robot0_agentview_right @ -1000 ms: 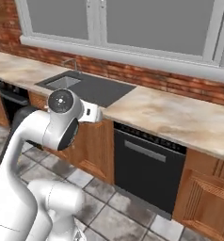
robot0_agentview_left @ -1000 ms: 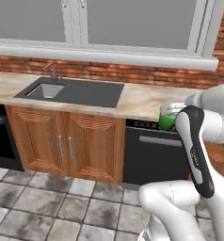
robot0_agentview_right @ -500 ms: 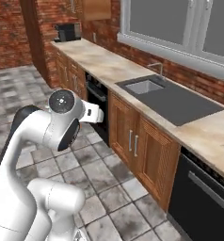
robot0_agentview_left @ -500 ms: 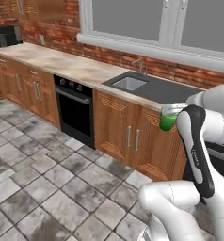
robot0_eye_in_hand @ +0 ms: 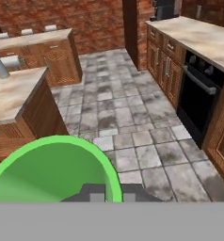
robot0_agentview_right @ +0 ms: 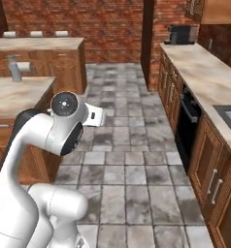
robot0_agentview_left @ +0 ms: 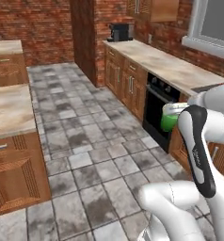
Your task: Place the pitcher and cup on the dining counter for serving.
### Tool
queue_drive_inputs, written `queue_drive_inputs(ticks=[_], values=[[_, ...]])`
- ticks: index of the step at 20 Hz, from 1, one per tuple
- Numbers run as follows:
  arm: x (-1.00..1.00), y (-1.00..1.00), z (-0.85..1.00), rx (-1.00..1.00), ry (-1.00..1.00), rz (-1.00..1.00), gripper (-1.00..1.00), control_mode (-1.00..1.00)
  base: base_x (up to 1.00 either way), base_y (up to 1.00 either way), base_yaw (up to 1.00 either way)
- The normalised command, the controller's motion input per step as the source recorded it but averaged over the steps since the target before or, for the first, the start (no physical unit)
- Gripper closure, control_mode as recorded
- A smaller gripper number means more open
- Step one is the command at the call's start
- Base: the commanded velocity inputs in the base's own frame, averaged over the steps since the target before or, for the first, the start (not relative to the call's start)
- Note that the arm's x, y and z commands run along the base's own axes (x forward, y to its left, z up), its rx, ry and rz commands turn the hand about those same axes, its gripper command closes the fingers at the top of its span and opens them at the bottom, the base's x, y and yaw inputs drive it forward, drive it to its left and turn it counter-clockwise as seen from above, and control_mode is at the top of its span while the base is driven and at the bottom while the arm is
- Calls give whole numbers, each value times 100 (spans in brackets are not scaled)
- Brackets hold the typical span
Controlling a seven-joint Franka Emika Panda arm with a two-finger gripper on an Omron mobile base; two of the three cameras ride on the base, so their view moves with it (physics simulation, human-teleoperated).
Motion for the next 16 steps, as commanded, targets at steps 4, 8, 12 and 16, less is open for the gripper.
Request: queue_drive_inputs(ticks=[4,8,12,16], values=[[0,0,0,0,0,0,100,100,61,-4,80],[0,0,0,0,0,0,100,100,79,-17,76],[0,0,0,0,0,0,100,100,92,-40,69],[0,0,0,0,0,0,100,100,92,-77,51]])
